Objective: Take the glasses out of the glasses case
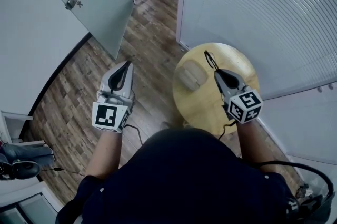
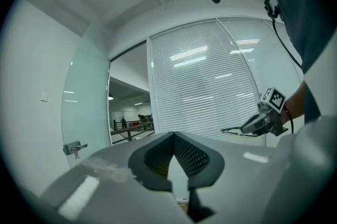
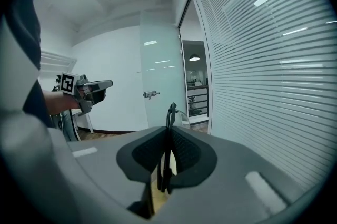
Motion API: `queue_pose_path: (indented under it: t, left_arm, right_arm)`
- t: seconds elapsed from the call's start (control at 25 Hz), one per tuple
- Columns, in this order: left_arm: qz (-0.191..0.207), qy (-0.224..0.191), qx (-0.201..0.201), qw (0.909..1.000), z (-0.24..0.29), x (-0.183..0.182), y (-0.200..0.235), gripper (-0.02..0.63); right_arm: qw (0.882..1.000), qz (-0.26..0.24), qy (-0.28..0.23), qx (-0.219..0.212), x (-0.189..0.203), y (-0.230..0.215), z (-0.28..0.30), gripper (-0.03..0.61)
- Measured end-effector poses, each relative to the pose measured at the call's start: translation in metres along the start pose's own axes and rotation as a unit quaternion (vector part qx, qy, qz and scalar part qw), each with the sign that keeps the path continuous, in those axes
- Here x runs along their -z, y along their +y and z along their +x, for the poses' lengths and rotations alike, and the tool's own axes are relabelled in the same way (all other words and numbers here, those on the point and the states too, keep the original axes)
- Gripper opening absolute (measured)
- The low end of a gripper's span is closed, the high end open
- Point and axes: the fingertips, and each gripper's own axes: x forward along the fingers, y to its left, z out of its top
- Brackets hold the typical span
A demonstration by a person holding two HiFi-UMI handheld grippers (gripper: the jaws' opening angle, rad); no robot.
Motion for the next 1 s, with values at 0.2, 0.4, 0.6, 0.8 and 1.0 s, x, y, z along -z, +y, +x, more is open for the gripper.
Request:
queue_pose_path:
  t: [0.2,0.4,0.6,0.8,1.0]
  left_arm:
    - [-0.002,-0.023,-0.033,0.9992,-0.005,-0.013,0.015,0.005]
    - [-0.004,-0.012,-0.033,0.9994,-0.006,-0.007,0.015,0.005]
    - [-0.004,-0.008,-0.028,0.9996,-0.004,-0.006,0.011,0.005]
    - [-0.005,-0.007,-0.027,0.9996,-0.003,-0.005,0.007,0.005]
    - [-0.008,-0.011,-0.026,0.9996,0.001,-0.005,0.003,0.005]
  right_arm:
    - [1.000,-0.020,-0.015,0.007,-0.021,0.001,-0.007,0.034]
    - [0.999,-0.031,-0.022,0.006,-0.028,0.001,-0.004,0.034]
    - [0.999,-0.027,-0.023,0.006,-0.028,-0.004,0.003,0.034]
    - [0.999,-0.029,-0.021,0.002,-0.025,-0.006,0.002,0.034]
    - [1.000,-0.027,-0.016,0.000,-0.022,-0.009,0.003,0.034]
